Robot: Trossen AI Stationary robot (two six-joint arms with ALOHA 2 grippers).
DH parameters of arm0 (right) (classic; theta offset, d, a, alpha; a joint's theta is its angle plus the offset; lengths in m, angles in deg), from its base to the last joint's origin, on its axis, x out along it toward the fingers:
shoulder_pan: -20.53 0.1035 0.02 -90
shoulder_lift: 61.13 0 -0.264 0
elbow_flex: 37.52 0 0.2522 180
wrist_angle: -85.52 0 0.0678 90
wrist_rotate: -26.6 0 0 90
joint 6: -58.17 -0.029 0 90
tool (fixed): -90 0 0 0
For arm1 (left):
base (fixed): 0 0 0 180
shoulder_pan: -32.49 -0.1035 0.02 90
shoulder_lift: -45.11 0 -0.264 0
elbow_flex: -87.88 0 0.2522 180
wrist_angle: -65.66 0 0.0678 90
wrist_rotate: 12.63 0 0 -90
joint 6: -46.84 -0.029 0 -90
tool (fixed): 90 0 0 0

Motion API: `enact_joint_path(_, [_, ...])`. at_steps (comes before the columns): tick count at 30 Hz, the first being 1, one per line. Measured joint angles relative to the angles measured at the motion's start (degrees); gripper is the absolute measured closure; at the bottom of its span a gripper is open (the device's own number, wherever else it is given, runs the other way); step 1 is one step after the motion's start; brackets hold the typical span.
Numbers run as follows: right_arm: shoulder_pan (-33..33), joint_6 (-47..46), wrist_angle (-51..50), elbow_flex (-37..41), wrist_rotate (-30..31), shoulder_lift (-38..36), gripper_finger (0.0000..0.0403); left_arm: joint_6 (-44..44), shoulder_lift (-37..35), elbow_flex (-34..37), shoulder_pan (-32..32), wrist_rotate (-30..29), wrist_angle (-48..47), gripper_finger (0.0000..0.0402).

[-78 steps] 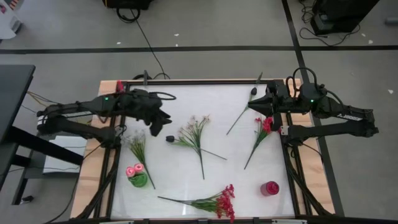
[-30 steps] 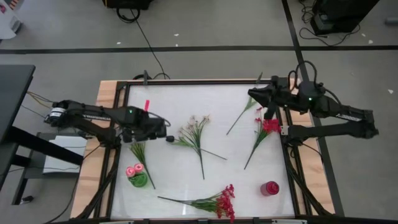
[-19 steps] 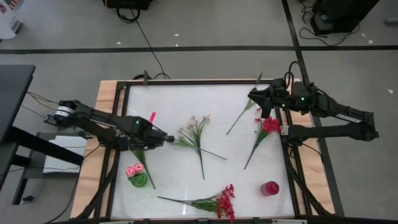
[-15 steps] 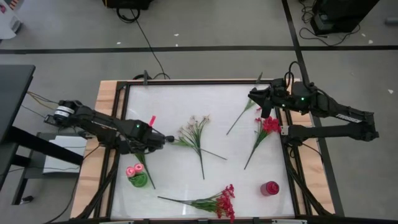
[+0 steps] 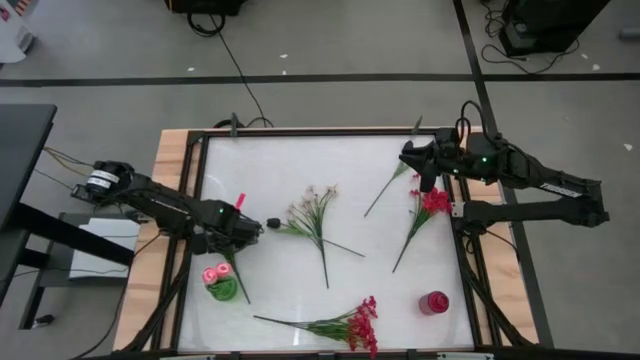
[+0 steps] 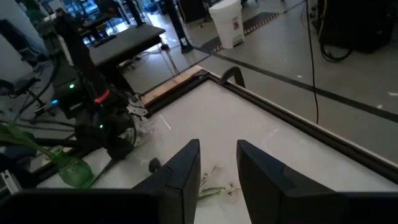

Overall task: Sort flowers into vase by color
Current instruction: Put the left white flowers into the green vase

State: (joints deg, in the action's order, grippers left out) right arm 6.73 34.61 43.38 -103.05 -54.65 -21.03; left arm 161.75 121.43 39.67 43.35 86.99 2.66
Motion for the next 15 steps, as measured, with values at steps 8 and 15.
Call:
enact_joint_path(8, [0.0,-0.75,0.01,0.0,-1.77,0.02,0.0288,-1.34,-0.03,0.54,-0.05,0.13,1.15,0.0276])
enact_joint_path(15, [0.01,-3.24,0.52,0.0,-0.9,0.02,0.0288,-2.58,0.02,0.61,-0.03,-1.6,4.06,0.0342])
